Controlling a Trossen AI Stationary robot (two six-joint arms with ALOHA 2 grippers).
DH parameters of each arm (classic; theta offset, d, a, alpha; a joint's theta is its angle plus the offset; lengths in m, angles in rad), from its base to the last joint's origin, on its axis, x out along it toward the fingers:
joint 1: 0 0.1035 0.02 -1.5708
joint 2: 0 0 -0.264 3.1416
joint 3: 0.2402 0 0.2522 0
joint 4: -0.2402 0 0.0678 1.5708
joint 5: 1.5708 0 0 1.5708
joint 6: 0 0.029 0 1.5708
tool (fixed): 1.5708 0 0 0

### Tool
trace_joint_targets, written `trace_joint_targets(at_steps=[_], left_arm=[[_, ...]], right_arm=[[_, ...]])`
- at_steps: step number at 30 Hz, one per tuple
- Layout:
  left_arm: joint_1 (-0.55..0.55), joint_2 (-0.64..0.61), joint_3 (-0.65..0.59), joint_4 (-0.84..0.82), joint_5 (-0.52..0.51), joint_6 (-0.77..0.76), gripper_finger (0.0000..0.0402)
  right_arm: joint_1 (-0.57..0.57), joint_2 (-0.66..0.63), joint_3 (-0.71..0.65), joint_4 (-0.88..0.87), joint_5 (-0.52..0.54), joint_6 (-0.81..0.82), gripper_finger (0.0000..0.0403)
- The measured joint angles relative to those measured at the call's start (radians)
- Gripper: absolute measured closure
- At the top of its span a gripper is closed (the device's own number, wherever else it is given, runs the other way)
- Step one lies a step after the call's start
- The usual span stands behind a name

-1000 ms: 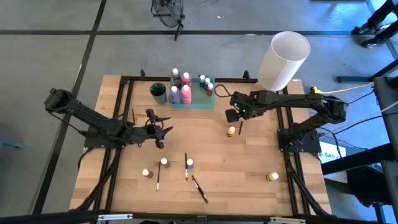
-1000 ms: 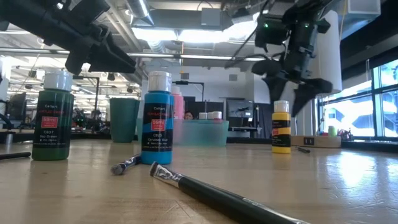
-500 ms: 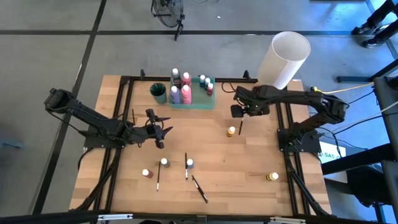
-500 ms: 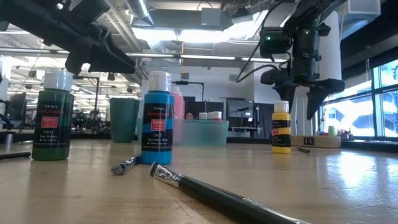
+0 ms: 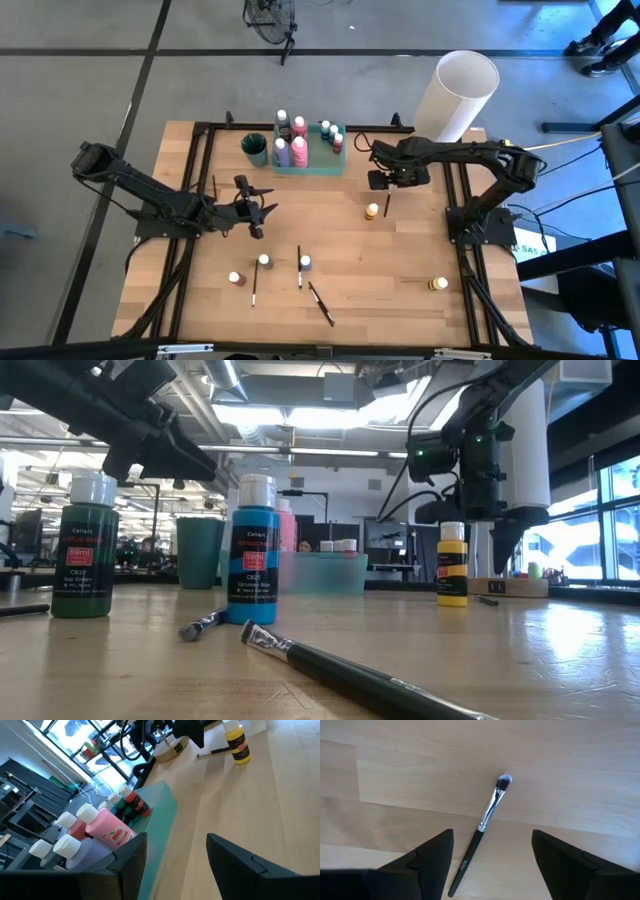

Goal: Pick & Place Paint Supplies
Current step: Put the silver paintbrush into the green cup

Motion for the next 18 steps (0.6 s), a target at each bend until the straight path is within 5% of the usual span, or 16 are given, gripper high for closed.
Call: trace_joint_targets(at_steps=[18], left_arm=[[0.000,0.000,0.000,0.000,0.000,-0.014,0.0201]], right_arm=[[-0.006,0.004,-0.056,0.066,-0.010,-0.018,0.0130]])
